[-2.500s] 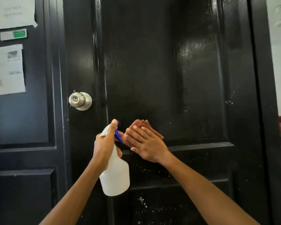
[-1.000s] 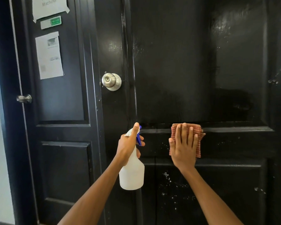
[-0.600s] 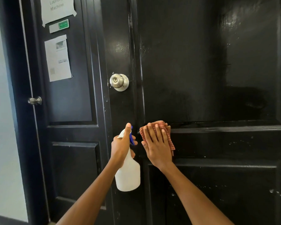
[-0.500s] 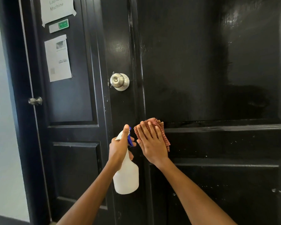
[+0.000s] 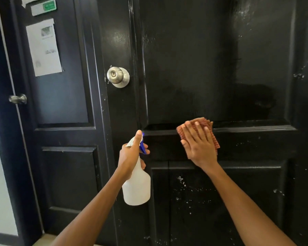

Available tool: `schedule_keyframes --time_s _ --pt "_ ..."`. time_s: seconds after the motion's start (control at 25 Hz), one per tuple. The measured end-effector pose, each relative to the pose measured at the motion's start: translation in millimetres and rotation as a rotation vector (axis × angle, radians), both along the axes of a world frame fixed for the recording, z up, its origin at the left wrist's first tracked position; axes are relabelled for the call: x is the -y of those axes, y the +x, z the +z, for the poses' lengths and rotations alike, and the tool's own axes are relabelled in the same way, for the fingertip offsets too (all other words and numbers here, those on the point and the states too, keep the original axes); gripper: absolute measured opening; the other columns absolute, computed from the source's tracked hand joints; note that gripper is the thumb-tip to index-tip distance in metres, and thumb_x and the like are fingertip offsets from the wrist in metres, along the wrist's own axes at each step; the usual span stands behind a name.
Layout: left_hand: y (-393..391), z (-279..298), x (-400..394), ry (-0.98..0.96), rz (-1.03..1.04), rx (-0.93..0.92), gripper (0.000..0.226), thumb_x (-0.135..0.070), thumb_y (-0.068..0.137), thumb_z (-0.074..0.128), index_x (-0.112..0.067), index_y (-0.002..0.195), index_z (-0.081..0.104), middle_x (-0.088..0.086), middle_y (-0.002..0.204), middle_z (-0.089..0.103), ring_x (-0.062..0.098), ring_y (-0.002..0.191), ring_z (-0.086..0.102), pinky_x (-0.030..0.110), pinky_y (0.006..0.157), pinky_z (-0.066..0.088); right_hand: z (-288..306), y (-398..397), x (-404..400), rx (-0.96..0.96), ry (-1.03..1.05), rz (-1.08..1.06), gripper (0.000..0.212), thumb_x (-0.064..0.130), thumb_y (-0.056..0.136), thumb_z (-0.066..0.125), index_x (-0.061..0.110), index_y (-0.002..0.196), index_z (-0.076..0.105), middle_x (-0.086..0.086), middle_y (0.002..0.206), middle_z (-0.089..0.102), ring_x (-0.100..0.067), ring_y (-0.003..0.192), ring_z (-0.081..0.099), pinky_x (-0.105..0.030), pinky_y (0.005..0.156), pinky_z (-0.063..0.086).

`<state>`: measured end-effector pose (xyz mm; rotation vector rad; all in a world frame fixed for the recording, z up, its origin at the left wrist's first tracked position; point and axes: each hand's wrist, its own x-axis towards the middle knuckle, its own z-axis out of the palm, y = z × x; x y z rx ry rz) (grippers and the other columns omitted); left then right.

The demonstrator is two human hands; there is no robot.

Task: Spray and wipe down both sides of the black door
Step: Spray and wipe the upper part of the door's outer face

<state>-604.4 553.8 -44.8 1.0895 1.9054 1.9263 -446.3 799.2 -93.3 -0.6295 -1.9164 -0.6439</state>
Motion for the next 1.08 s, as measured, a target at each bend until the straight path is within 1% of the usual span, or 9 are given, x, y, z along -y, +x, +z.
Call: schedule_keyframes --time_s 0.12,0.2,0.28,0.36,0.52,0.72,0.92,1.0,1.08 --pt "2 1 0 0.003 -0.010 -0.012 0.071 -0.073 0.089 0.041 -0.009 0.095 0.071 0.011 0.090 0.075 0.023 0.059 0.063 0.027 0.049 0.052 -12 4 1 -0.209 -0.215 -0.070 0.063 0.048 0.110 0.025 0.021 0.166 0.012 -0.002 0.174 0.002 -0.029 0.160 0.000 -0.054 0.128 0.006" --pt "-1 1 6 0.011 -0.004 -0.009 0.072 -0.073 0.088 0.040 -0.009 0.096 0.070 0.011 0.090 0.075 0.024 0.060 0.063 0.027 0.049 0.052 -8 -28 26 -0.433 -0.399 -0.100 0.063 0.047 0.111 0.022 0.019 0.166 0.009 -0.005 0.174 0.000 -0.032 0.159 -0.003 -0.056 0.128 0.001" --pt "-7 1 15 0.027 0.004 0.003 0.071 -0.073 0.087 0.040 -0.010 0.096 0.070 0.011 0.090 0.075 0.025 0.061 0.064 0.028 0.049 0.052 -1 -64 51 -0.523 -0.465 -0.072 0.065 0.047 0.111 0.022 0.017 0.166 0.007 -0.008 0.173 -0.001 -0.035 0.159 -0.004 -0.058 0.127 -0.002" --pt "-13 1 24 0.033 0.016 0.012 0.068 -0.072 0.089 0.040 -0.011 0.096 0.070 0.011 0.090 0.075 0.025 0.059 0.063 0.028 0.050 0.052 0 -101 72 -0.416 -0.377 -0.013 0.065 0.048 0.111 0.024 0.017 0.166 0.008 -0.008 0.173 -0.001 -0.035 0.159 -0.003 -0.057 0.127 -0.004" --pt "-20 1 32 0.024 0.058 0.020 0.069 -0.074 0.087 0.040 -0.013 0.100 0.070 0.010 0.092 0.075 0.025 0.060 0.063 0.027 0.050 0.052 -2 -145 96 -0.056 -0.142 0.122 0.063 0.047 0.112 0.026 0.023 0.166 0.007 -0.003 0.174 -0.004 -0.029 0.159 -0.007 -0.052 0.129 0.002" --pt "1 1 9 0.020 0.014 0.012 0.070 -0.077 0.084 0.039 -0.015 0.097 0.070 0.010 0.094 0.075 0.026 0.068 0.066 0.031 0.055 0.053 9 -102 62 0.149 0.031 0.143 0.063 0.046 0.111 0.031 0.026 0.166 0.009 -0.001 0.174 0.000 -0.024 0.160 -0.006 -0.048 0.130 0.003" --pt "40 2 -28 0.037 -0.139 0.023 0.071 -0.075 0.087 0.042 -0.012 0.098 0.070 0.011 0.092 0.075 0.023 0.053 0.061 0.032 0.053 0.053 8 -2 5 0.082 0.038 0.026 0.064 0.046 0.109 0.040 0.026 0.165 0.016 0.000 0.174 0.007 -0.025 0.160 0.002 -0.051 0.129 0.009" --pt "55 5 -40 0.043 -0.173 0.009 0.070 -0.074 0.088 0.042 -0.011 0.101 0.070 0.011 0.092 0.076 0.021 0.050 0.060 0.031 0.051 0.053 0 42 -19 -0.034 -0.043 -0.054 0.064 0.045 0.110 0.039 0.025 0.165 0.016 -0.001 0.174 0.006 -0.026 0.160 0.002 -0.052 0.129 0.008" --pt "69 8 -51 0.050 -0.197 -0.006 0.068 -0.072 0.090 0.041 -0.011 0.100 0.070 0.012 0.091 0.075 0.019 0.049 0.061 0.030 0.051 0.053 -5 84 -40 -0.152 -0.145 -0.119 0.062 0.047 0.110 0.030 0.025 0.166 0.013 -0.001 0.174 0.004 -0.027 0.160 0.001 -0.053 0.128 0.008"
